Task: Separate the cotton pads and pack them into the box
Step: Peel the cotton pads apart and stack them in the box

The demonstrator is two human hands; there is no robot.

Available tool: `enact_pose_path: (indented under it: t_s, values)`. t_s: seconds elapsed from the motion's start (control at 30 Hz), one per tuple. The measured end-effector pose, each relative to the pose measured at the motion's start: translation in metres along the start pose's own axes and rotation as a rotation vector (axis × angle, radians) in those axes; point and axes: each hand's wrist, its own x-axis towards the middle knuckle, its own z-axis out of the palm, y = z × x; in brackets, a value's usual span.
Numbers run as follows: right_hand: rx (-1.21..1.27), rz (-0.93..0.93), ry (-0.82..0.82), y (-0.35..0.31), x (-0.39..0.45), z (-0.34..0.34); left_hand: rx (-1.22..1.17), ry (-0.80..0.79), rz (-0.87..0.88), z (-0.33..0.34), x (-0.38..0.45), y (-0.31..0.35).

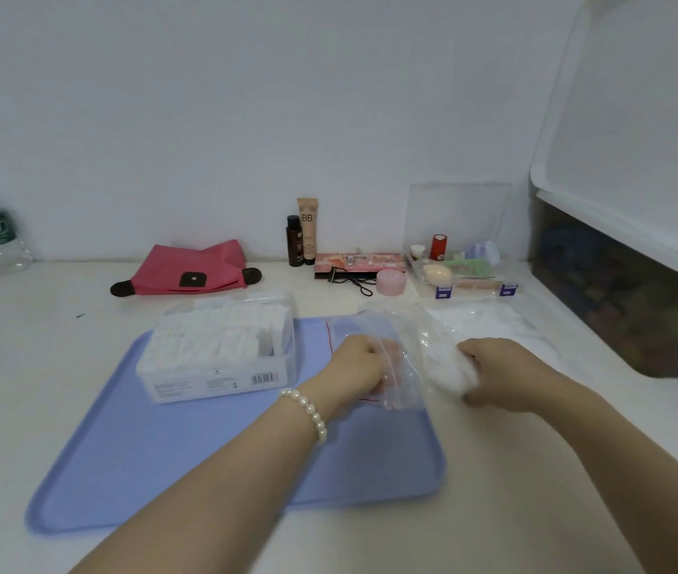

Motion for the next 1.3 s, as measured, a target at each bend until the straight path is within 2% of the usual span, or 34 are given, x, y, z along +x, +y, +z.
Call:
enact_pose_path:
  t_s: [0.2, 0.33, 0.4, 0.57, 0.7, 0.8, 0.9, 0.97, 1.07, 1.2, 1.3]
  values:
    - [0.226, -0.042, 0.538, -0.006, -0.001, 0.005, -0.184, -0.035, -0.017, -0.004, -0.001, 0.004]
    - [0.27, -0.291, 0.92, -0.031, -0.002, 0.014, -0.25, 0.041, 0.023, -0.015, -0.001, 0.006]
    - [0.251, -0.413, 1.0, -0.044, 0.0, 0.021, -0.296, 0.062, 0.05, -0.021, -0.002, 0.007]
    - [0.262, -0.505, 0.874, -0.063, 0.003, 0.032, -0.236, 0.191, 0.12, -0.033, -0.003, -0.002]
    - [0.517, -0.425, 0.714, -0.068, 0.001, 0.038, -0.358, 0.179, 0.117, -0.038, -0.005, -0.005]
    - [0.7, -0.306, 0.597, -0.067, 0.0, 0.04, -0.305, 0.173, 0.056, -0.037, -0.006, -0.005]
    - [0.737, -0.241, 0.619, -0.066, 0.0, 0.042, -0.17, 0.114, 0.02, -0.034, -0.006, -0.006]
    - [0.7, -0.298, 0.685, -0.065, 0.0, 0.044, -0.039, 0.066, -0.001, -0.032, -0.004, -0.01]
    - [0.713, -0.424, 0.692, -0.061, 0.001, 0.05, -0.048, 0.03, -0.008, -0.024, -0.002, -0.014]
    - [0.947, -0.404, 0.54, -0.06, -0.006, 0.041, 0.022, 0.204, 0.015, -0.024, 0.012, -0.024]
    - [0.974, -0.311, 0.621, -0.06, -0.01, 0.031, 0.154, 0.335, 0.058, -0.024, 0.017, -0.028]
